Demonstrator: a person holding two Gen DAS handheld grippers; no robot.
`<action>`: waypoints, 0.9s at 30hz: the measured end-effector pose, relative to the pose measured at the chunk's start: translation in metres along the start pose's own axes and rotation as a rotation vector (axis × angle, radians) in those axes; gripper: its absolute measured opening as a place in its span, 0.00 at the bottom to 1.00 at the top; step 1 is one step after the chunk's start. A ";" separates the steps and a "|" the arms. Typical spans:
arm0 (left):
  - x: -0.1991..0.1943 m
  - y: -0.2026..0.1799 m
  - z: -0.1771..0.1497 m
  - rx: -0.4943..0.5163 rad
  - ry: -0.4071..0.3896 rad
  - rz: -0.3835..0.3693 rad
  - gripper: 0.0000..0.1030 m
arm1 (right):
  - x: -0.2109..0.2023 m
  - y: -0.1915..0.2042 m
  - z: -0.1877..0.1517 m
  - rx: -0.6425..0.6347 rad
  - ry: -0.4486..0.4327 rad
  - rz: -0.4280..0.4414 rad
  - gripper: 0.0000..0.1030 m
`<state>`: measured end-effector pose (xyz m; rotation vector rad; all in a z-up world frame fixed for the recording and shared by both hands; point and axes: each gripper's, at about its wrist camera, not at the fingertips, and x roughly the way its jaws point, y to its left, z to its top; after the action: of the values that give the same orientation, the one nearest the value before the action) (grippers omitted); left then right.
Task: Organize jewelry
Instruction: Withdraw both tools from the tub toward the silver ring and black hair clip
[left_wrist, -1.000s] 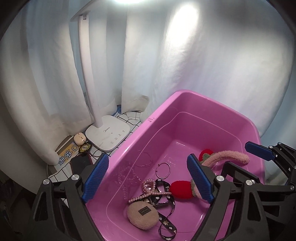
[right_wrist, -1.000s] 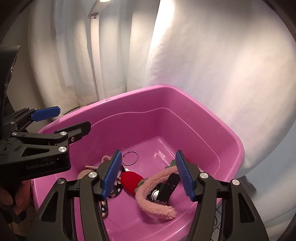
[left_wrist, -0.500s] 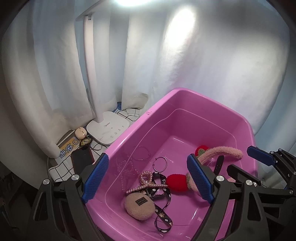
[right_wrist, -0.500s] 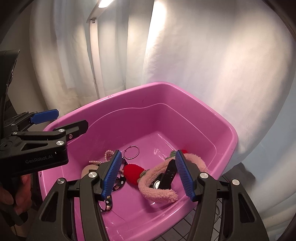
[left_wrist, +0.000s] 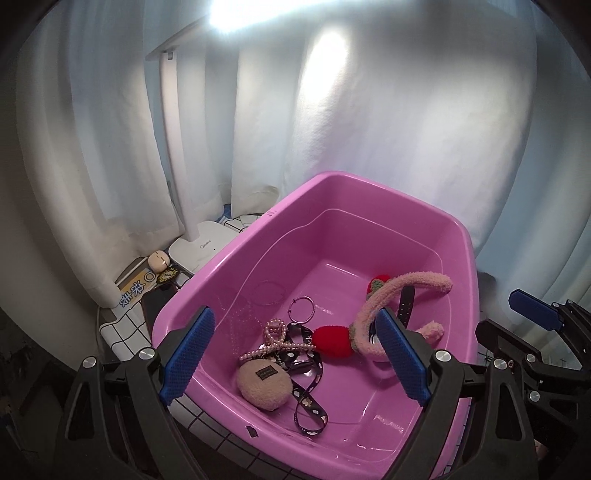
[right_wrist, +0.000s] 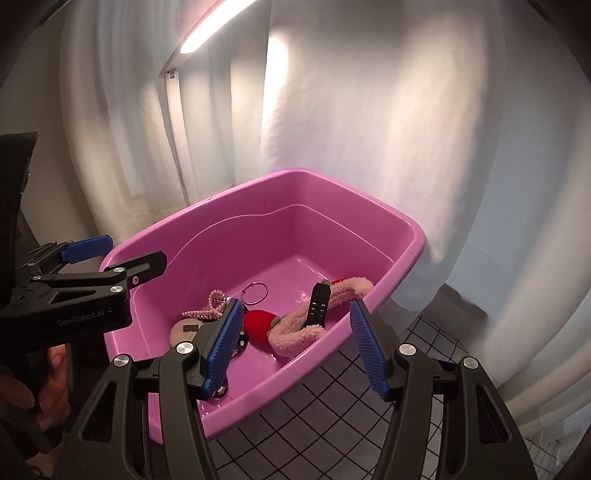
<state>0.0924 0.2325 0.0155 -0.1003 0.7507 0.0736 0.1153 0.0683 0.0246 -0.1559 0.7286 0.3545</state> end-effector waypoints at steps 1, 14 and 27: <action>-0.004 -0.005 -0.002 0.008 -0.013 -0.005 0.88 | -0.007 -0.004 -0.006 0.016 -0.006 -0.002 0.58; -0.053 -0.107 -0.033 0.130 -0.075 -0.264 0.94 | -0.081 -0.113 -0.131 0.307 0.060 -0.170 0.59; -0.012 -0.208 -0.083 0.277 0.079 -0.376 0.94 | -0.101 -0.181 -0.207 0.508 0.098 -0.228 0.60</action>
<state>0.0486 0.0155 -0.0232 0.0213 0.8029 -0.3937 -0.0165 -0.1799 -0.0568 0.2244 0.8665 -0.0623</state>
